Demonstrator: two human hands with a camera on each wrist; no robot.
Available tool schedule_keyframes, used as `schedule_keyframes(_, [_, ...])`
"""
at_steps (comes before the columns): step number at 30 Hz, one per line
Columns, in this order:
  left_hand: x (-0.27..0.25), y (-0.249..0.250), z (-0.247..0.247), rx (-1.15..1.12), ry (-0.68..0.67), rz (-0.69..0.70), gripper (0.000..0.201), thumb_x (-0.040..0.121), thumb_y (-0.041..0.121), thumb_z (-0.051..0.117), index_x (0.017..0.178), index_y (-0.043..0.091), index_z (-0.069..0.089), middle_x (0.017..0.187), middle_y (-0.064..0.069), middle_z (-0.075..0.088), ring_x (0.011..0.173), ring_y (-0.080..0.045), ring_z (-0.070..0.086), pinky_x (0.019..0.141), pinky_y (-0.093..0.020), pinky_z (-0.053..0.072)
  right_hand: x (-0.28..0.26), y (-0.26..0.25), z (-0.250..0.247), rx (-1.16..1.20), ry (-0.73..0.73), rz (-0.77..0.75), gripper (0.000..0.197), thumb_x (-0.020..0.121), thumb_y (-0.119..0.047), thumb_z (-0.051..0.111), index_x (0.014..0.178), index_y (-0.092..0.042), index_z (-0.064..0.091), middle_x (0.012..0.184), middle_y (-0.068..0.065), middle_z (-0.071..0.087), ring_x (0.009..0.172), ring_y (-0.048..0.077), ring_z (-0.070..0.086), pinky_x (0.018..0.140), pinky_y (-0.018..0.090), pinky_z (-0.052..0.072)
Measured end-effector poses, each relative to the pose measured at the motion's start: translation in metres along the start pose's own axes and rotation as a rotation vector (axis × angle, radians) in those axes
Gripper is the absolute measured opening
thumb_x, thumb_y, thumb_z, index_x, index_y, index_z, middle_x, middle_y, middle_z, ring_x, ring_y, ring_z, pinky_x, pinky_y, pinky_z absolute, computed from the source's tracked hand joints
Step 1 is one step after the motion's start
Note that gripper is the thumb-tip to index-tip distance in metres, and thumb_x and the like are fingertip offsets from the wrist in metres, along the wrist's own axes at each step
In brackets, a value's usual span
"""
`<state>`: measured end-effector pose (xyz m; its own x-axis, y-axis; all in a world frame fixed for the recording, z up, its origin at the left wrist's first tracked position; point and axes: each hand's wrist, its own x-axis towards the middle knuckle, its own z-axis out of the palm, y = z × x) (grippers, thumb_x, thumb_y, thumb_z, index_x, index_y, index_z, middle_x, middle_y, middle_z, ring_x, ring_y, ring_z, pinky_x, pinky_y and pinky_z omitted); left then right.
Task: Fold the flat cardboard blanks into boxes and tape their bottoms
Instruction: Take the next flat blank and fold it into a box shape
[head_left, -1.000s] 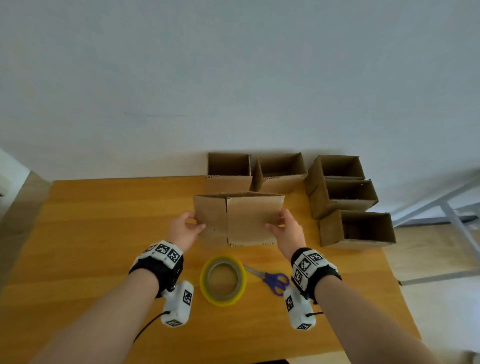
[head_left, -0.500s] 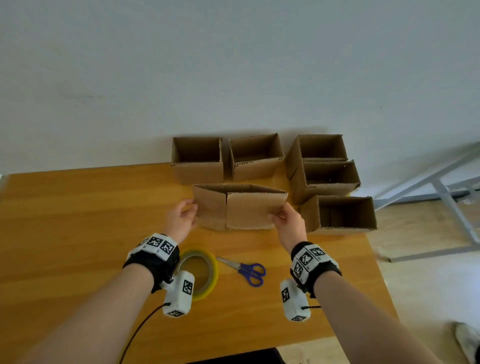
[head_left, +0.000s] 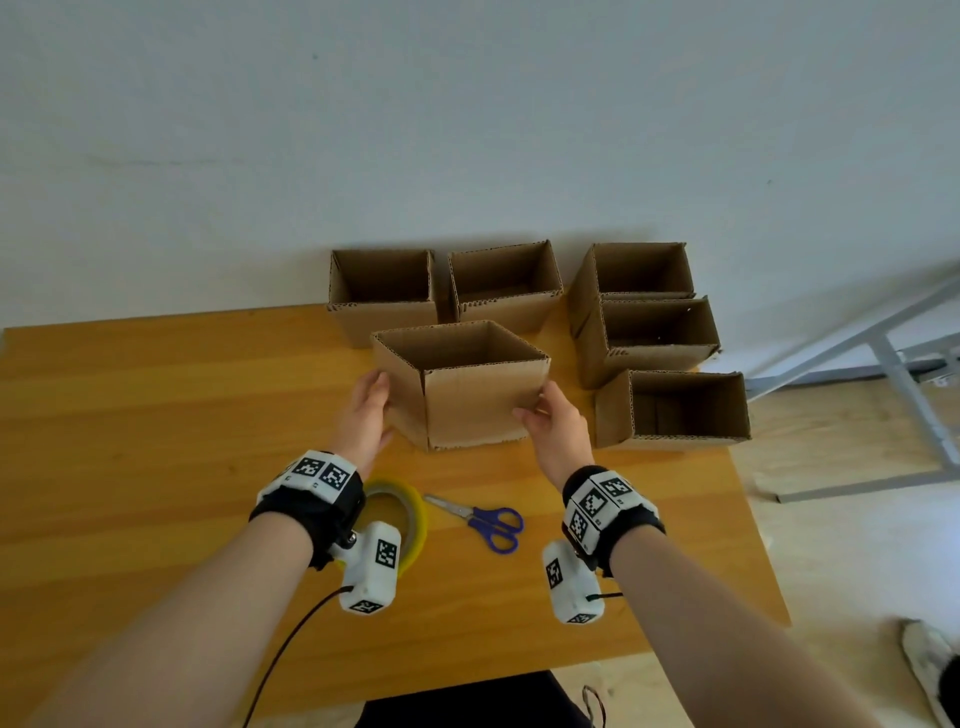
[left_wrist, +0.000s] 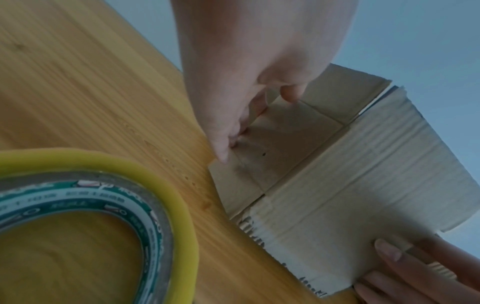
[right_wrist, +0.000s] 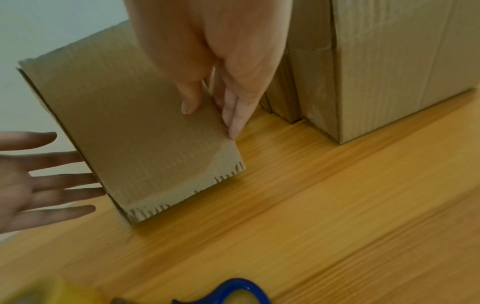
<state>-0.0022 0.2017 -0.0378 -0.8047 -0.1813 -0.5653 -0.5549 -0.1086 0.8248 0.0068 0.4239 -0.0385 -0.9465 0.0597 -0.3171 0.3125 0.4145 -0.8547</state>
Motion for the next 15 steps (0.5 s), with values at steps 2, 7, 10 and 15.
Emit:
schedule_keyframes(2, [-0.001, 0.000, 0.002, -0.014, -0.020, -0.006, 0.042, 0.099, 0.040, 0.037, 0.139, 0.028, 0.038, 0.140, 0.001, 0.048, 0.129, -0.018, 0.043, 0.107, -0.046, 0.035, -0.001, -0.002, 0.002, 0.008, -0.017, -0.008, 0.026, 0.094, -0.015, 0.056, 0.119, -0.014, 0.052, 0.121, 0.004, 0.061, 0.111, 0.018, 0.056, 0.089, 0.028, 0.047])
schedule_keyframes(7, [-0.007, 0.005, 0.008, 0.057, -0.052, 0.021, 0.041, 0.100, 0.039, 0.033, 0.139, 0.025, 0.040, 0.129, -0.005, 0.055, 0.118, -0.023, 0.051, 0.089, -0.038, 0.043, -0.005, -0.003, 0.008, 0.004, -0.011, -0.012, 0.036, 0.092, -0.016, 0.058, 0.127, -0.016, 0.049, 0.126, 0.003, 0.059, 0.115, 0.018, 0.056, 0.095, 0.034, 0.050])
schedule_keyframes(10, [-0.010, 0.006, 0.008, 0.103, -0.071, 0.023, 0.044, 0.100, 0.042, 0.032, 0.139, 0.024, 0.041, 0.127, -0.009, 0.056, 0.111, -0.026, 0.055, 0.090, -0.041, 0.047, -0.009, -0.001, 0.009, 0.023, -0.023, -0.003, 0.037, 0.093, -0.013, 0.057, 0.129, -0.016, 0.048, 0.128, 0.003, 0.057, 0.117, 0.018, 0.055, 0.096, 0.032, 0.049])
schedule_keyframes(15, [-0.015, 0.005, 0.006, 0.041, -0.105, -0.050, 0.044, 0.098, 0.044, 0.033, 0.136, 0.023, 0.045, 0.129, -0.008, 0.055, 0.115, -0.024, 0.053, 0.100, -0.046, 0.043, -0.014, -0.002, 0.009, 0.067, -0.026, 0.037, 0.040, 0.094, 0.001, 0.045, 0.130, -0.015, 0.051, 0.128, 0.003, 0.057, 0.119, 0.016, 0.050, 0.100, 0.031, 0.044])
